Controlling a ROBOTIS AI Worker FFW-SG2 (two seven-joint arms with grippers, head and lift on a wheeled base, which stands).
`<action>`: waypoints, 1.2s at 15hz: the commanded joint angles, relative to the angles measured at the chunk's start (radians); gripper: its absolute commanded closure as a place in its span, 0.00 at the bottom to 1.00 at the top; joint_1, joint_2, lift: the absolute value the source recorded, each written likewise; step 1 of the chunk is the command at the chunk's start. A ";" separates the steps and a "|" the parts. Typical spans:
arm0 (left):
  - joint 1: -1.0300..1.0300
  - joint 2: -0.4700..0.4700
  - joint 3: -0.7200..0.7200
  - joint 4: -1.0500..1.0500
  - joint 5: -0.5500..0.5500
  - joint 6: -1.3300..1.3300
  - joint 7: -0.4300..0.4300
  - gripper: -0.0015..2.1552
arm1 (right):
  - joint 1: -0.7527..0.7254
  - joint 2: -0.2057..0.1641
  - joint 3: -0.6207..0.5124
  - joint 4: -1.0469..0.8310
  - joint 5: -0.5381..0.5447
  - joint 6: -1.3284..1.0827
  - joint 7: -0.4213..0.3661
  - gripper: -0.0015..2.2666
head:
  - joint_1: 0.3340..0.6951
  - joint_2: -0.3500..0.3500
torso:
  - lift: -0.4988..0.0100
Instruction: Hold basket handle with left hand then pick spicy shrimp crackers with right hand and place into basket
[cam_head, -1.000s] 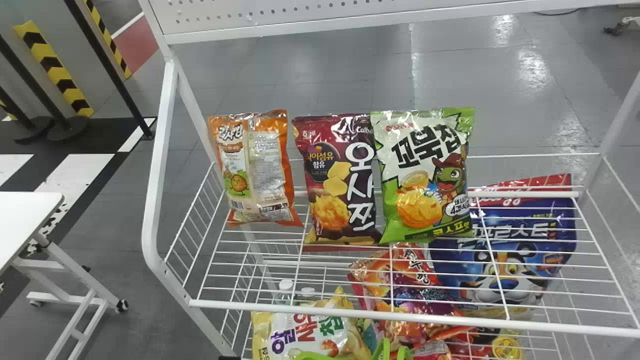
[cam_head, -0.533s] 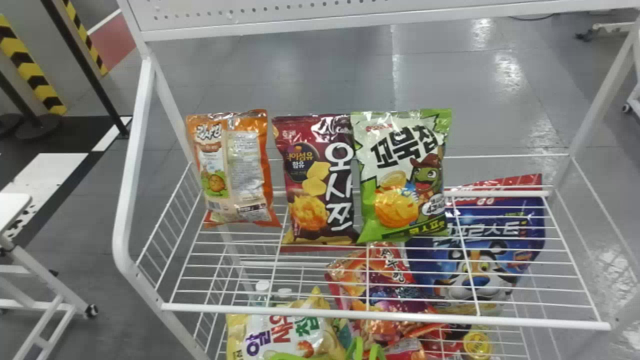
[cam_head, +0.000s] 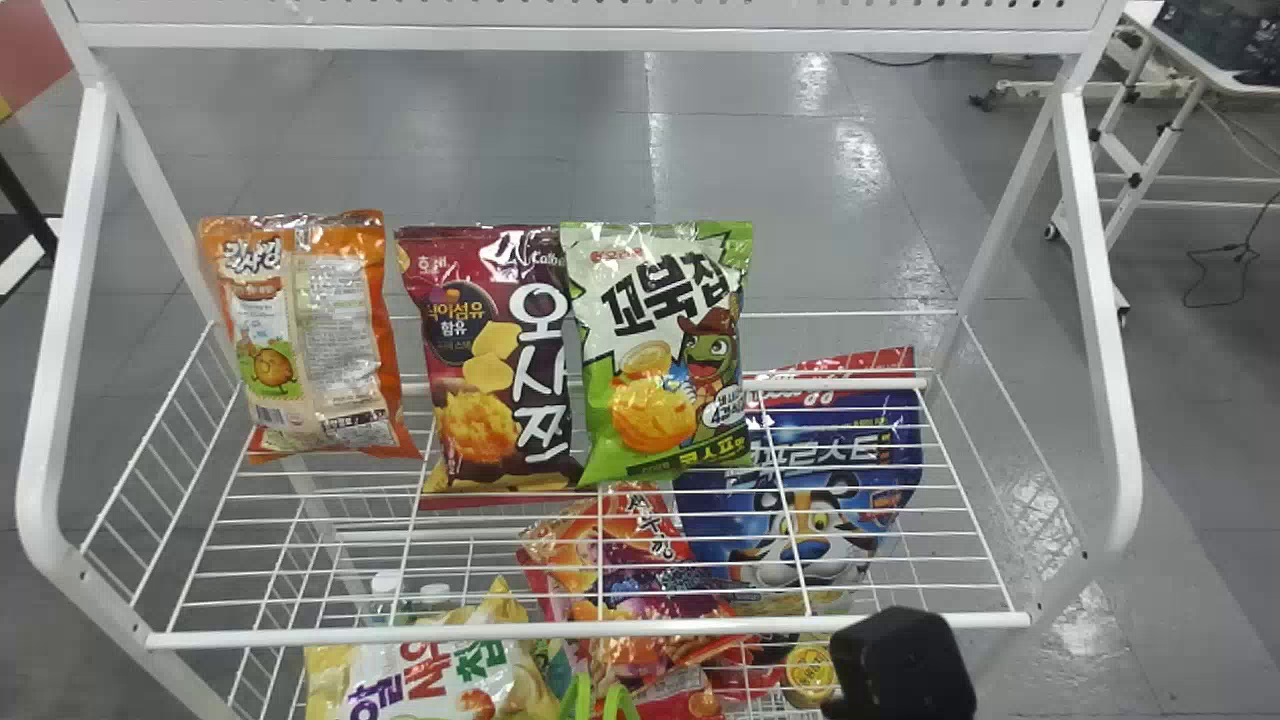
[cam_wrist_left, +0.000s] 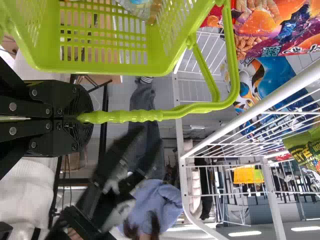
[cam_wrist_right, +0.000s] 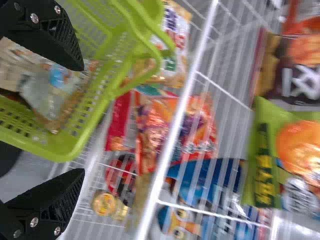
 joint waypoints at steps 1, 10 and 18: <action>0.001 -0.003 0.001 0.000 0.000 0.001 0.000 0.88 | 0.004 0.001 -0.031 -0.013 0.000 -0.162 0.009 0.04 | 1.00 0.45 | 0.91; -0.002 -0.003 -0.002 0.009 -0.006 0.001 -0.002 0.88 | 0.021 0.015 -0.060 0.119 0.012 -0.663 -0.005 0.05 | 1.00 0.45 | 0.91; -0.002 -0.003 -0.001 0.029 -0.003 0.001 -0.018 0.88 | 0.122 0.001 -0.058 0.273 0.063 -1.107 -0.076 0.05 | 1.00 0.37 | 0.91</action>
